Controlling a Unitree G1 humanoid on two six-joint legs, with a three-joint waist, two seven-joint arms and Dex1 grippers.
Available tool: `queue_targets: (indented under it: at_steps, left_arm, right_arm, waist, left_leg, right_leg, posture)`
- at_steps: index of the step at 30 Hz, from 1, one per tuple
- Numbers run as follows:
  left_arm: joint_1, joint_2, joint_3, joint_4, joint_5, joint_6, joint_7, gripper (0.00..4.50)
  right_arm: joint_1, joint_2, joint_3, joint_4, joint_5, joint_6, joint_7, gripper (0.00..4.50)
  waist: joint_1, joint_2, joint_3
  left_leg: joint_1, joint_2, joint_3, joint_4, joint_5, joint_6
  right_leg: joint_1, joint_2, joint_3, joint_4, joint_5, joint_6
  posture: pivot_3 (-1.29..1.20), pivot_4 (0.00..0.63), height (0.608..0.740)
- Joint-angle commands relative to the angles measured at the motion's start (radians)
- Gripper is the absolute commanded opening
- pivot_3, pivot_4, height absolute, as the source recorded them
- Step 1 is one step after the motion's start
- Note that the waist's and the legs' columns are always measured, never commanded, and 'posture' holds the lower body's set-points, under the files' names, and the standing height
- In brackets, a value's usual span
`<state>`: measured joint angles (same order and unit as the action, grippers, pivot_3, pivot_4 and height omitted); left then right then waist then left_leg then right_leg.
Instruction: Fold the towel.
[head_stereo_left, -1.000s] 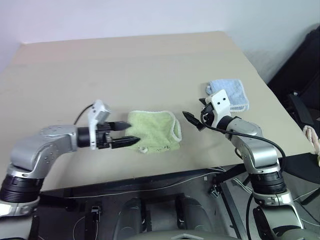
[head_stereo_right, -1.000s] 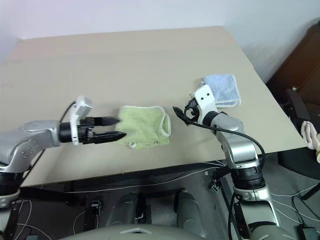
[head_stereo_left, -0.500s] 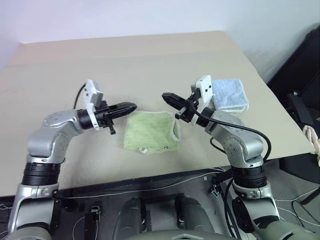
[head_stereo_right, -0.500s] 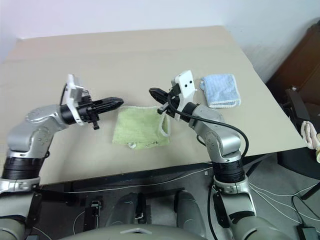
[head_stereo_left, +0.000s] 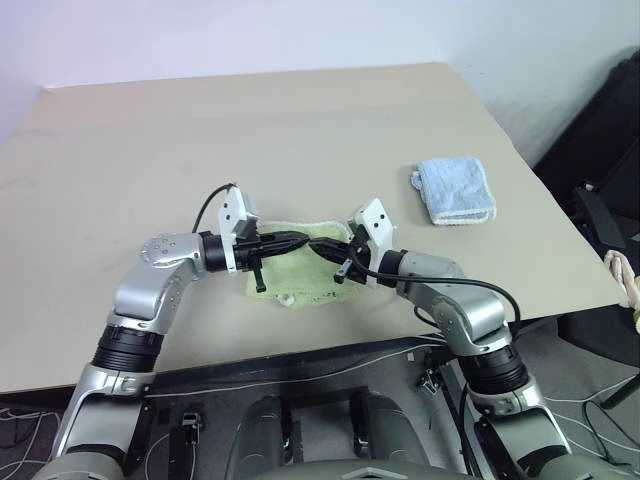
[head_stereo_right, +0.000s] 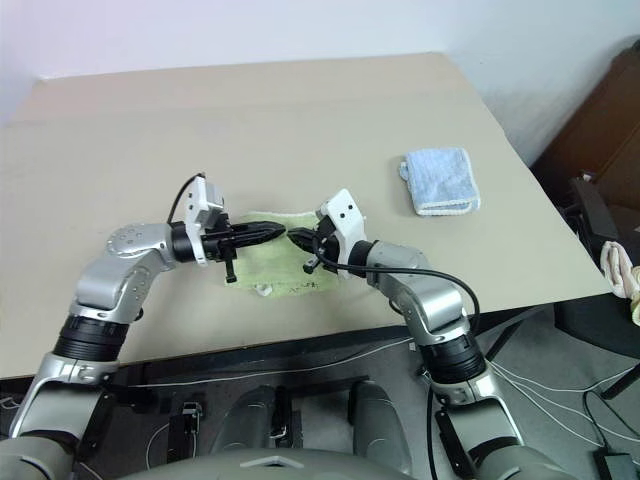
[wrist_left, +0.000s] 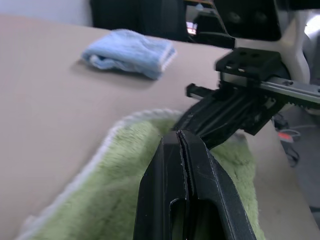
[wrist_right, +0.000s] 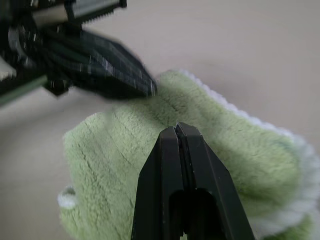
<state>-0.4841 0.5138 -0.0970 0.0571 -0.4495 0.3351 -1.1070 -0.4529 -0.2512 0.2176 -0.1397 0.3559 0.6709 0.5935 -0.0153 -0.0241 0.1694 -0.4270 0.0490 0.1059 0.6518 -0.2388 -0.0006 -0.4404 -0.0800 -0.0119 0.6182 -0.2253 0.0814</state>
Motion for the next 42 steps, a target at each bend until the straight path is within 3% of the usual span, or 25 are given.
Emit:
queue_targets:
  at_steps: [1, 10, 14, 17, 25, 29, 35, 42]
  left_arm:
    - [0.032, -0.001, -0.04, 0.05, 0.062, -0.068, -0.028, 0.03]
    - [0.041, -0.038, -0.029, 0.25, 0.105, -0.162, -0.048, 0.03]
    - [0.049, -0.043, -0.015, 0.261, 0.091, -0.166, -0.059, 0.77]
    - [0.06, -0.037, 0.01, 0.219, 0.05, -0.129, -0.068, 1.81]
    - [0.098, 0.082, 0.196, -0.023, -0.19, 0.172, -0.059, 4.47]
    - [0.139, 0.184, 0.305, -0.066, -0.334, 0.405, -0.04, 4.5]
    - [0.201, 0.251, 0.34, -0.039, -0.304, 0.493, 0.049, 4.5]
    - [0.162, 0.178, 0.384, 0.041, -0.359, 0.658, 0.229, 4.5]
  right_arm:
    - [0.03, 0.001, 0.012, 0.077, -0.045, -0.06, -0.002, 0.0]
    - [0.075, 0.027, 0.0, 0.214, -0.064, -0.149, 0.02, 0.0]
    - [0.053, 0.026, -0.031, 0.191, -0.018, -0.151, 0.072, 0.0]
    - [0.046, 0.006, -0.054, 0.115, 0.068, -0.09, 0.154, 0.55]
    - [0.0, -0.099, -0.11, -0.065, 0.211, 0.048, 0.248, 3.23]
    - [-0.007, -0.185, -0.077, -0.1, 0.188, 0.063, 0.287, 4.47]
    - [-0.012, -0.223, -0.07, -0.11, 0.157, 0.052, 0.263, 4.47]
    - [-0.012, -0.218, -0.048, -0.102, 0.137, 0.061, 0.247, 4.47]
  waist:
    - [0.0, 0.0, 0.0]
    - [-0.001, 0.0, -0.001]
    - [-0.001, 0.0, -0.001]
    - [-0.001, 0.0, -0.001]
    - [-0.004, 0.0, -0.001]
    - [-0.004, 0.0, -0.001]
    - [0.001, 0.0, -0.001]
    - [0.001, 0.0, -0.001]
  left_leg:
    - [0.0, 0.0, 0.0, 0.0, 0.0, 0.0]
    - [0.004, 0.001, -0.001, 0.002, 0.0, 0.0]
    - [0.007, 0.001, -0.002, 0.001, 0.0, 0.0]
    - [0.006, 0.001, -0.003, 0.001, 0.0, 0.0]
    - [0.003, 0.002, -0.004, 0.001, 0.0, 0.0]
    - [0.003, 0.002, -0.004, 0.0, 0.0, 0.0]
    - [0.003, 0.002, -0.004, 0.0, 0.0, 0.0]
    - [0.001, 0.002, -0.004, 0.0, 0.0, 0.0]
  right_leg:
    - [0.0, 0.0, 0.0, 0.0, 0.0, 0.0]
    - [0.004, 0.0, 0.0, 0.001, -0.001, -0.002]
    - [0.007, -0.001, 0.0, 0.001, -0.001, -0.002]
    - [0.007, -0.001, 0.0, 0.001, -0.001, -0.002]
    - [0.003, 0.0, 0.0, 0.001, -0.001, -0.002]
    - [0.002, 0.0, 0.0, 0.001, -0.001, -0.002]
    - [0.002, -0.001, 0.0, 0.001, -0.002, -0.002]
    - [0.001, -0.001, 0.0, 0.0, -0.001, -0.002]
  posture:
    - [0.0, 0.15, 0.74]
    - [0.0, 0.15, 0.74]
    - [0.0, 0.15, 0.74]
    - [0.0, 0.15, 0.74]
    - [0.0, 0.15, 0.74]
    - [0.0, 0.15, 0.74]
    - [0.0, 0.15, 0.74]
    - [0.0, 0.15, 0.74]
